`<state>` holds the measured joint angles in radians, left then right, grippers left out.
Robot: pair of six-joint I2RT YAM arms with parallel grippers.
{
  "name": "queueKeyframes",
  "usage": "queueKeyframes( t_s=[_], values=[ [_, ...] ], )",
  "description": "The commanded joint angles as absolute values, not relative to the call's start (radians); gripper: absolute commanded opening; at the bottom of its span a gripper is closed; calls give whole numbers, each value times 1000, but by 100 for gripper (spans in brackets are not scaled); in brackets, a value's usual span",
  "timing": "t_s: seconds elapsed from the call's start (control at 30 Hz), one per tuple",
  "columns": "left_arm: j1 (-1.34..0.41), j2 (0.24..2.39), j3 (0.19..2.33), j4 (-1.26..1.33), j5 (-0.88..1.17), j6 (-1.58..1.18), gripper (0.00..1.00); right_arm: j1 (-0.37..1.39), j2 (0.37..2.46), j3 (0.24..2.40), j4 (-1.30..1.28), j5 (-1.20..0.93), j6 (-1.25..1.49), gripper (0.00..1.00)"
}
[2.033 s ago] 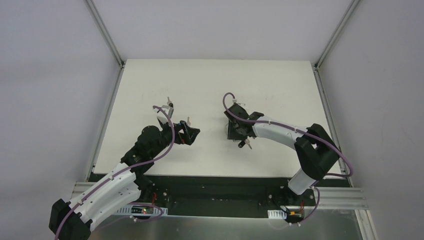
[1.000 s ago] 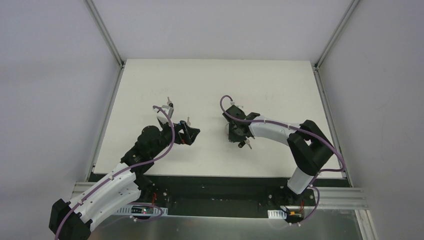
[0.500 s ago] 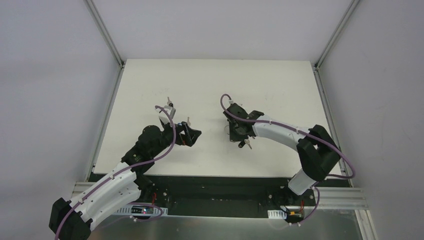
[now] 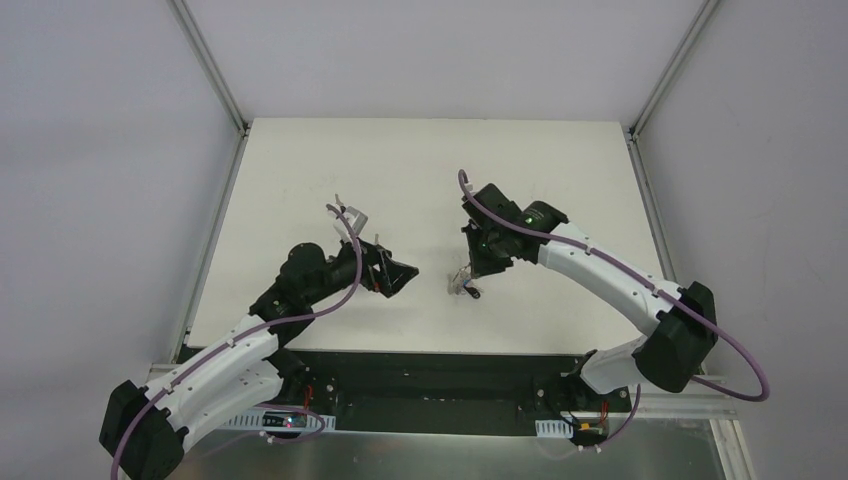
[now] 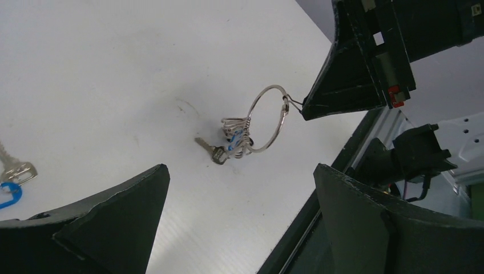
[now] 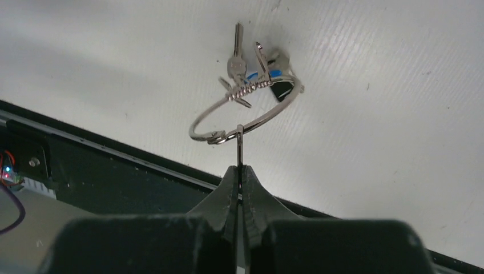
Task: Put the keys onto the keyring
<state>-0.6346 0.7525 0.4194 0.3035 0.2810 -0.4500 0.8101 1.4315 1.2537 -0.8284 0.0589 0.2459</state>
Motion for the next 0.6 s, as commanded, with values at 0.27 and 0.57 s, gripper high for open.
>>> queueKeyframes(
  t_s=[0.27, 0.57],
  values=[
    [-748, 826, 496, 426, 393, -263, 96, 837, 1422, 1474, -1119, -109, 204, 0],
    [-873, 850, 510, 447, 383, 51, 95, 842, 1514, 1622, -1248, -271, 196, 0]
  ],
)
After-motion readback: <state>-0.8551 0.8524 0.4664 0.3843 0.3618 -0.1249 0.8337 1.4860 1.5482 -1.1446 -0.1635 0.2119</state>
